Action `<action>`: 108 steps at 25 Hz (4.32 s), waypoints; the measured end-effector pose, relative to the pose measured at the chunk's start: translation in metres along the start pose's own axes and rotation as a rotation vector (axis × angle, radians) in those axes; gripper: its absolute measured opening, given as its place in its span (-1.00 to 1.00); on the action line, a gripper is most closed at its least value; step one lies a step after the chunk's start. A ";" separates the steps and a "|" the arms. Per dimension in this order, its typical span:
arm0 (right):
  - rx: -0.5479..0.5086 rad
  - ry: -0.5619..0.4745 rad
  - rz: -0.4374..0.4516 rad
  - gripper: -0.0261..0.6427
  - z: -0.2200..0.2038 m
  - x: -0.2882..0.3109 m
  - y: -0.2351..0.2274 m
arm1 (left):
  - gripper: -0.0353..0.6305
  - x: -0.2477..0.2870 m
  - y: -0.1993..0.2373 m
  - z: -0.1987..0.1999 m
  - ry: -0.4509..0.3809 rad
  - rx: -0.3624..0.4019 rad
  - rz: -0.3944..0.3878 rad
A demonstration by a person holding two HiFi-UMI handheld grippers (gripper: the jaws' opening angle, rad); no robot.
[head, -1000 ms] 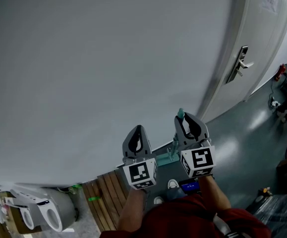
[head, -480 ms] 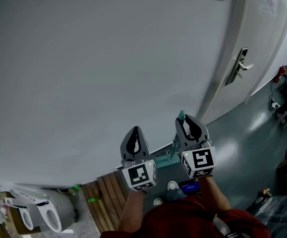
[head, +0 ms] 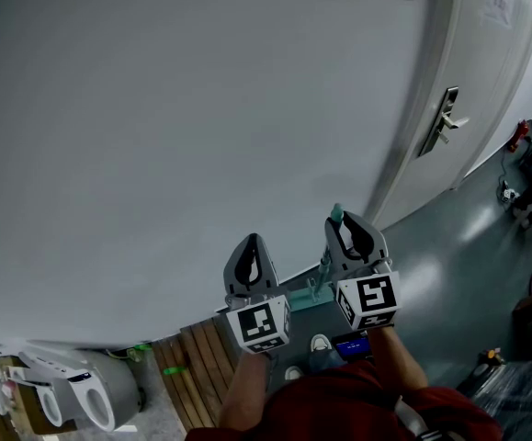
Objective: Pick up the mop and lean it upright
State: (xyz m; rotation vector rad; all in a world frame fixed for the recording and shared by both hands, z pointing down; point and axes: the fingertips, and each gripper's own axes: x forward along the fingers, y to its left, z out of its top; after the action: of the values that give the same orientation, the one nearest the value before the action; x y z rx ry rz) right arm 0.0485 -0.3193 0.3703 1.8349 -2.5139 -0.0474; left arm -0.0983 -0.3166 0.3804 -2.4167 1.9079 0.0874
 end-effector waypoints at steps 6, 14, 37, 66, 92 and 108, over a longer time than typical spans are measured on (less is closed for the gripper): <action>0.002 0.042 0.008 -0.60 -0.029 0.005 -0.001 | -0.85 0.000 -0.001 0.001 -0.003 0.007 -0.003; 0.002 0.176 -0.009 -0.60 -0.106 0.007 -0.002 | -0.86 -0.001 -0.001 0.001 -0.004 0.013 0.002; 0.019 0.209 -0.033 -0.60 -0.140 0.070 -0.012 | -0.85 -0.003 -0.005 -0.013 0.030 0.023 0.006; 0.020 0.278 -0.045 -0.60 -0.158 0.170 -0.023 | -0.85 0.002 0.001 -0.014 0.032 0.043 0.023; -0.015 0.121 0.008 -0.37 -0.108 0.061 -0.006 | -0.85 -0.003 0.009 -0.026 0.052 -0.001 0.028; -0.022 0.056 -0.028 -0.82 -0.090 -0.011 -0.014 | -0.85 -0.001 -0.014 -0.036 0.050 0.006 -0.019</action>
State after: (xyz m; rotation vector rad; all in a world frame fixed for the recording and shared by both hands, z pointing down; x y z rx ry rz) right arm 0.0690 -0.3138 0.4593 1.8365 -2.4412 -0.0235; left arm -0.0849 -0.3151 0.4163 -2.4557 1.9015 0.0211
